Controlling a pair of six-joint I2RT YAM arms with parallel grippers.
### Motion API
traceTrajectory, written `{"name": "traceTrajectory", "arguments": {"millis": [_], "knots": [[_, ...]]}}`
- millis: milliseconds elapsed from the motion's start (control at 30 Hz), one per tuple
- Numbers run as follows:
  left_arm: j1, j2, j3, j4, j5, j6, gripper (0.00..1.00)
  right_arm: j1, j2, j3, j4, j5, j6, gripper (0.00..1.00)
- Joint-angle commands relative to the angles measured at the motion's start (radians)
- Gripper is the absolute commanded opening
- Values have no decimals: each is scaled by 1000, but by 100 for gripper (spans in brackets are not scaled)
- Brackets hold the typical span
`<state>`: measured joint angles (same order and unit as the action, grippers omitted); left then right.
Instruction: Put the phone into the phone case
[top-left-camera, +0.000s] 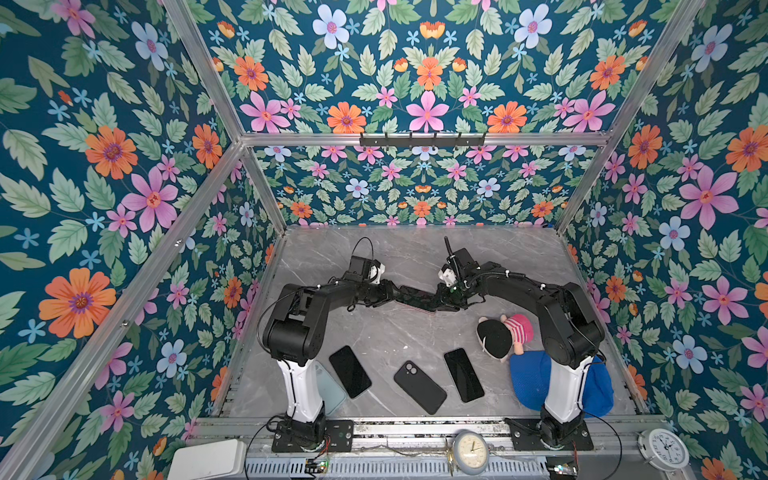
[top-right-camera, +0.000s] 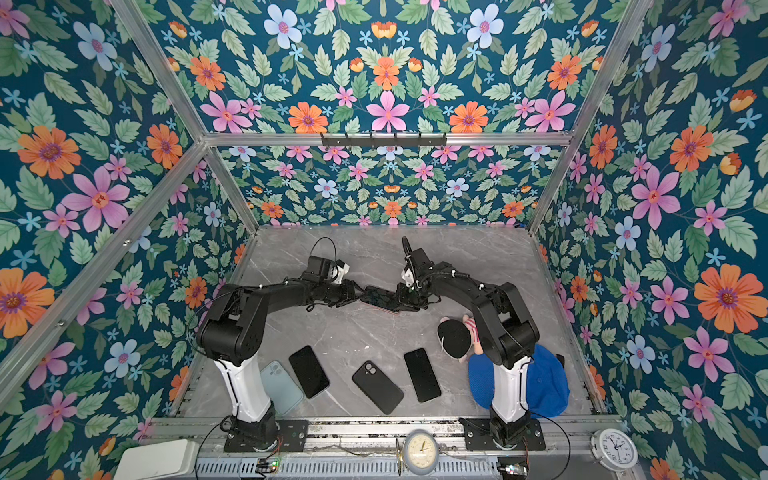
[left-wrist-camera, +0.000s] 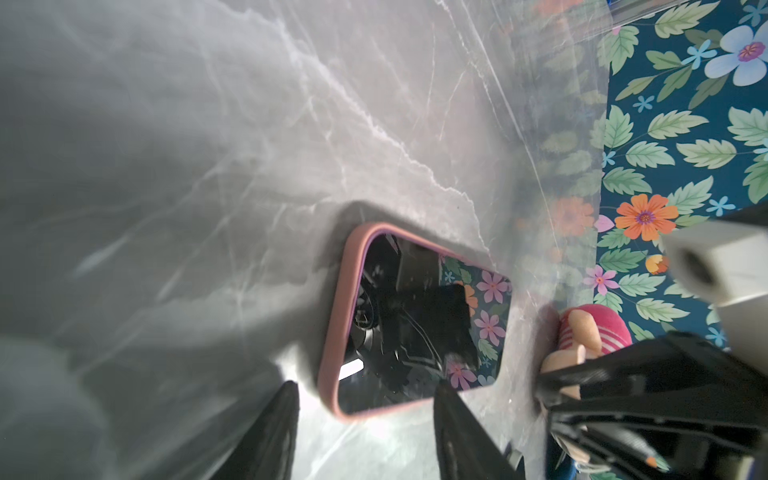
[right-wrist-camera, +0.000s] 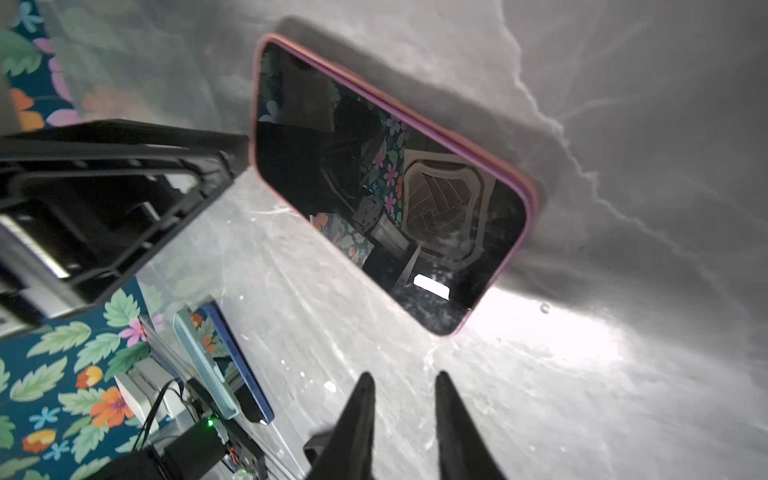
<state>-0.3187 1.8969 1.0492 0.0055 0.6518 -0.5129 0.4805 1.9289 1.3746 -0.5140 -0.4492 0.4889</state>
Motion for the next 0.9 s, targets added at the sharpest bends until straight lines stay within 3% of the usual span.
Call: {"name": "traceTrajectory", "arguments": {"millis": [0, 367, 600, 867], "knots": [[-10, -27, -24, -16, 2, 3, 58, -27, 3, 29, -41, 18, -103, 33], [-88, -13, -59, 55, 20, -70, 59, -62, 188, 208, -38, -35, -216, 50], [-96, 47, 0, 54, 33, -70, 55, -64, 229, 218, -44, -73, -227, 50], [-96, 103, 67, 44, 46, -62, 49, -51, 193, 162, -40, -107, -208, 44]]}}
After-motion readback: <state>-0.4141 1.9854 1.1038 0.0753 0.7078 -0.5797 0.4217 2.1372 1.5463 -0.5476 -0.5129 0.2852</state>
